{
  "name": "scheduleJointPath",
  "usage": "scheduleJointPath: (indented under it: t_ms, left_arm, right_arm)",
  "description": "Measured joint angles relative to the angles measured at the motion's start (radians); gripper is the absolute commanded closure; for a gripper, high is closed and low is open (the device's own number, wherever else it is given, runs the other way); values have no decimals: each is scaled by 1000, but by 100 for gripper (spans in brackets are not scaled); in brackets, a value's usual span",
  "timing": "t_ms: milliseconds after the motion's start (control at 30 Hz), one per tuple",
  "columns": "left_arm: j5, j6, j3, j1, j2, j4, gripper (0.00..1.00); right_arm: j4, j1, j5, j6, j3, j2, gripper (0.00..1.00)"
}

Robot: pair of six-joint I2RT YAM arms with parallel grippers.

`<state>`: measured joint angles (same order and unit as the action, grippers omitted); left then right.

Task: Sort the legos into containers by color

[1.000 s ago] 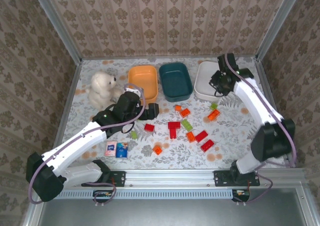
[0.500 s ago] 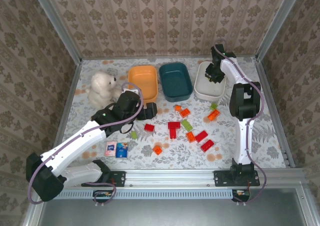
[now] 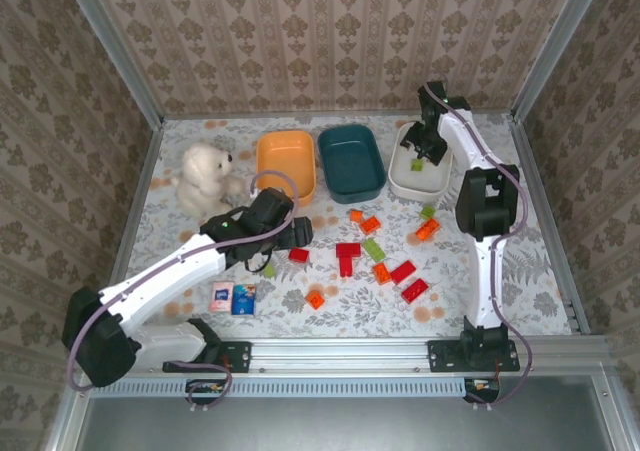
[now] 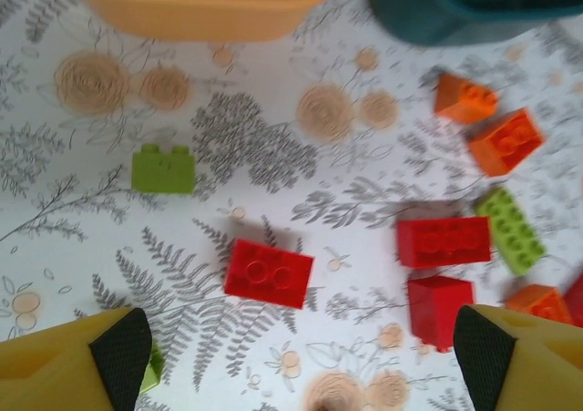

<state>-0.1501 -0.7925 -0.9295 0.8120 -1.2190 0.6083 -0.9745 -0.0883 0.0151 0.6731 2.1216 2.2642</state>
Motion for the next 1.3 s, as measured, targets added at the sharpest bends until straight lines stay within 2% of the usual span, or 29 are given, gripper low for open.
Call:
scheduleJointPath:
  t_ms: [167,267,367,467,600,767,1167,1300]
  left_arm:
    - [5,50,-6,0,-148,49,8]
    - [23,81,-18,0,-235,66,6]
    - [42,94,-35,0,-301,75,6]
    - [62,108,-65,0,-352,82,8]
    - [76,145,-123,0,-418,89,8]
    - [90,199,-153,-9,-486,89,13]
    - [124,267,-186,-35,-585,85,31]
    - [126,274,-191,-35,-591,77,39]
  right_arm:
    - [169,-114,6,-41,-359,-414,21]
    - [327,-203,-52,-48,-636,-698,18]
    - [428,-229,-131,-49,-878,-919,18]
    - [449,-229,-183,-49,-1041,-1050,19]
    - [419,-229,-225,-45,-1171,-1165,19]
    - [395,-229,-256,-34,-1210,-1249,20]
    - [459,-229,-410,-6,-1229,-1262,22]
    - [463,-229,-426,0,-1233,-1262,22]
